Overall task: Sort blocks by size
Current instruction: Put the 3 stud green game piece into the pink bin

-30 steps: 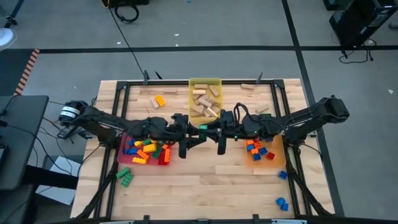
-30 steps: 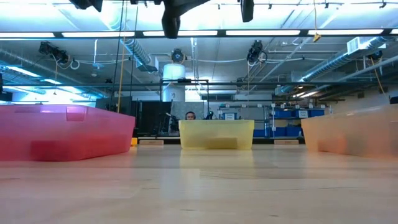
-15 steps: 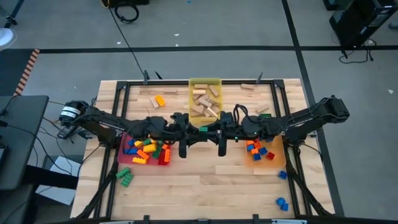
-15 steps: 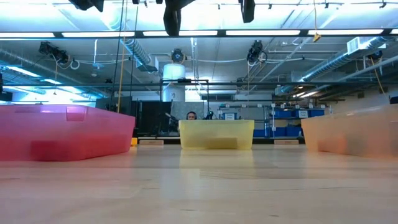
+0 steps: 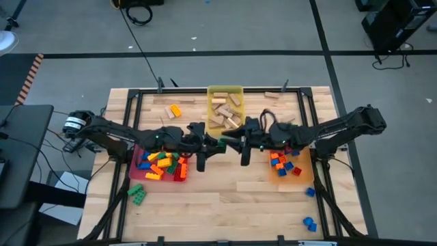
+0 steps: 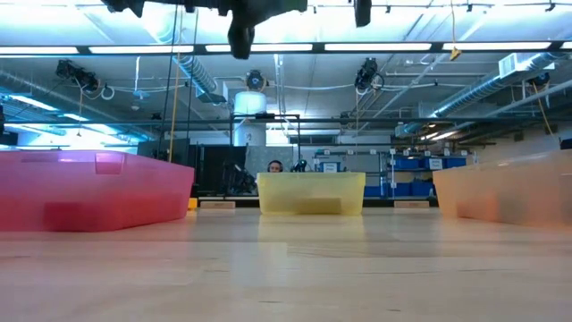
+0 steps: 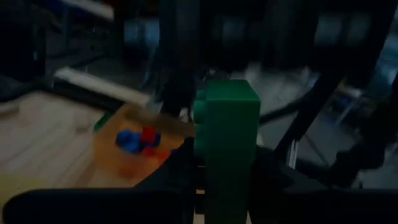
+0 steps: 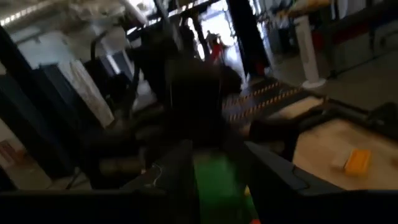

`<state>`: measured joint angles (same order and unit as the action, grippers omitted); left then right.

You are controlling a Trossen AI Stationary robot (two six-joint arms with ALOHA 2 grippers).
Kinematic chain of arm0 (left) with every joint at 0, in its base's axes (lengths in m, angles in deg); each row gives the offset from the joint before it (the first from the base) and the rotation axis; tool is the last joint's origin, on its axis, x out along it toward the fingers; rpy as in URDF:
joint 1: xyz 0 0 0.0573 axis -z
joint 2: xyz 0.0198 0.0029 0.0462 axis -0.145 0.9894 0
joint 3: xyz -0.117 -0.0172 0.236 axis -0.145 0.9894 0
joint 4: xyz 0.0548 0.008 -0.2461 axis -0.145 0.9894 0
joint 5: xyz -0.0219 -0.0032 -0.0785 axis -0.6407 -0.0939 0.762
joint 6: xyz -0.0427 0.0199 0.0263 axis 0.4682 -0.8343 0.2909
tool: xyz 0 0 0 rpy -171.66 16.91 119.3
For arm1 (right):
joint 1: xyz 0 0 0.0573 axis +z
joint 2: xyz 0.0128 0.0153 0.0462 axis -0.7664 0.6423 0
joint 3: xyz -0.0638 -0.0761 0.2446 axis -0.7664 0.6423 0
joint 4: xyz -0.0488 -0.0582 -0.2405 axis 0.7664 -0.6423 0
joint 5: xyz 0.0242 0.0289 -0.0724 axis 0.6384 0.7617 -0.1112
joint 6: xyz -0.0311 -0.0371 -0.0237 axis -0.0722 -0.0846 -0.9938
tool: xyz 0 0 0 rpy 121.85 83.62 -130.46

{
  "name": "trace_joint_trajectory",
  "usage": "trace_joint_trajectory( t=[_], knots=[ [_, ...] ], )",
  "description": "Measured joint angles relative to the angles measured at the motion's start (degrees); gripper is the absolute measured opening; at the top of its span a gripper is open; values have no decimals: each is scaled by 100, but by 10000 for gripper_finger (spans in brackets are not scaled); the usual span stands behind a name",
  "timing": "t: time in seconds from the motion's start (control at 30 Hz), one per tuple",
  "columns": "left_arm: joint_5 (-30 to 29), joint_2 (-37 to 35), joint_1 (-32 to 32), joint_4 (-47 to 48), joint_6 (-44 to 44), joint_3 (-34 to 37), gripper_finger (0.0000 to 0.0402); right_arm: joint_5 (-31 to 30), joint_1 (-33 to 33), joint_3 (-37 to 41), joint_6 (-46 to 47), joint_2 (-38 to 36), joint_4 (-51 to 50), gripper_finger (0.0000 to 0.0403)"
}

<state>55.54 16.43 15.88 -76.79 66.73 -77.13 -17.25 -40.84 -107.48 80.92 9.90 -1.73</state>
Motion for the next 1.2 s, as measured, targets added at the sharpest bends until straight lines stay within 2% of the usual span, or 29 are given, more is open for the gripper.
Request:
trace_joint_trajectory(
  t=[0.2,0.37,0.43,0.63,0.83,0.93,1.07,1.2],
  knots=[
    [-2,-459,-167,944,-125,8,96,1,-75,-7,14,-362,-565,184],
    [-225,-1254,-341,2559,20,13,98,39,-40,-11,338,-568,-1452,191],
    [-519,-1674,-367,3468,254,10,98,49,-4,-7,552,-561,-1786,190],
    [-1574,-2847,-379,6225,1636,9,99,86,115,-1,1280,-496,-2644,183],
    [-1786,-3471,-354,8770,4070,163,99,86,205,0,1556,-380,-2843,181],
    [-1453,-3572,-264,9016,4768,542,100,84,231,-2,1559,-353,-2809,182],
    [-724,-3563,-175,8578,5076,1158,103,86,231,-2,1563,-289,-2792,180],
    [-207,-3556,-169,8331,5429,1610,125,84,231,-2,1619,-286,-2788,179]
  ],
)
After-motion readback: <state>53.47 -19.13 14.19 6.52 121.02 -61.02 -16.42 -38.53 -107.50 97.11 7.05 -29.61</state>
